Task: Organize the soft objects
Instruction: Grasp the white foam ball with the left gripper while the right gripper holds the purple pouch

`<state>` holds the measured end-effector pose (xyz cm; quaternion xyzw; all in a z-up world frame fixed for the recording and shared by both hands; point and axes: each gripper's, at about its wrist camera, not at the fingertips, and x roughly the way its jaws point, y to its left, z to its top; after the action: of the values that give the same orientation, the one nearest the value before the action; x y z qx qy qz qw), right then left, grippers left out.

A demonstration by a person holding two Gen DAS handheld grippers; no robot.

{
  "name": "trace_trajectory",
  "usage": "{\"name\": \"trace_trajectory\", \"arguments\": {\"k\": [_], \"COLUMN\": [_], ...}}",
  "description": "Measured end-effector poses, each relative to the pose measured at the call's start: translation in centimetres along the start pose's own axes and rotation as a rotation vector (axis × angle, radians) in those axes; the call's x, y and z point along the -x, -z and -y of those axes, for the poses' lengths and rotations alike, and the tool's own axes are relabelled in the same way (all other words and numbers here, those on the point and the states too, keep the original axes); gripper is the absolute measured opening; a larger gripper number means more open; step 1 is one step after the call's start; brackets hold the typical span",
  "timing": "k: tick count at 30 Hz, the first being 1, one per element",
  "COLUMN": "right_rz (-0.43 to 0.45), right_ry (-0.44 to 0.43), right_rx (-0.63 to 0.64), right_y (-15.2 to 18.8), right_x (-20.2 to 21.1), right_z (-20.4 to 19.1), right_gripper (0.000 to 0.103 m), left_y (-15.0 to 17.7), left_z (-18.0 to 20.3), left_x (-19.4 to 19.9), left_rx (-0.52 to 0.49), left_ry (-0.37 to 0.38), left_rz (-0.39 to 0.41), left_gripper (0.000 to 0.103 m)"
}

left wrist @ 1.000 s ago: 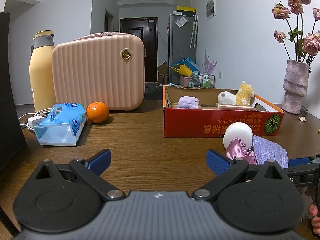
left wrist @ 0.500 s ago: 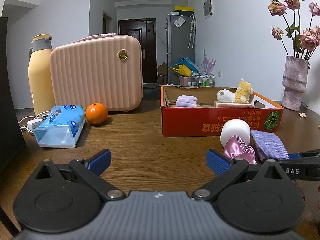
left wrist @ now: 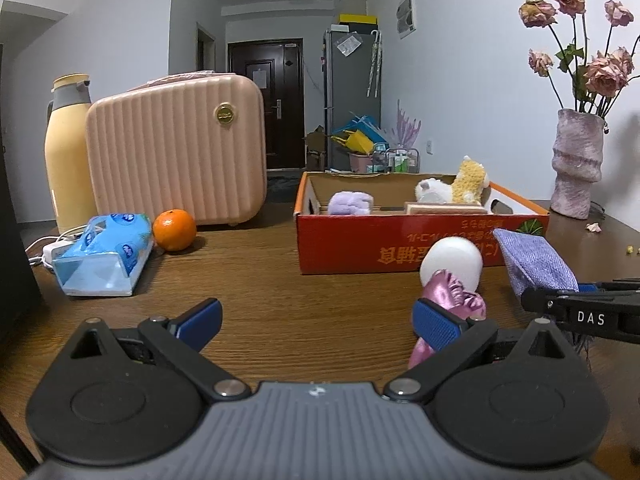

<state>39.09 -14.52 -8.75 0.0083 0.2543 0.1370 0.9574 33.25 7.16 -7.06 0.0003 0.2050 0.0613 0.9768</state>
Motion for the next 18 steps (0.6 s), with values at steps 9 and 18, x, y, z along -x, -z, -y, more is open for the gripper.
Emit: {"name": "trace_trajectory", "arguments": {"k": [9, 18], "right_rz": [0.043, 0.066], "right_ry": [0.025, 0.055], "right_rx": [-0.024, -0.039], "right_y": [-0.5, -0.8], "right_x": [0.7, 0.8], "right_z": [2.8, 5.8], "right_gripper": [0.031, 0.031], "left_y": [-1.4, -3.0], "left_z": [3.0, 7.3], "left_x": [-0.3, -1.7], "left_rx": [0.016, -0.026], "left_ry": [0.028, 0.073], "left_rz": [0.025, 0.046], "left_gripper": [0.103, 0.103]}}
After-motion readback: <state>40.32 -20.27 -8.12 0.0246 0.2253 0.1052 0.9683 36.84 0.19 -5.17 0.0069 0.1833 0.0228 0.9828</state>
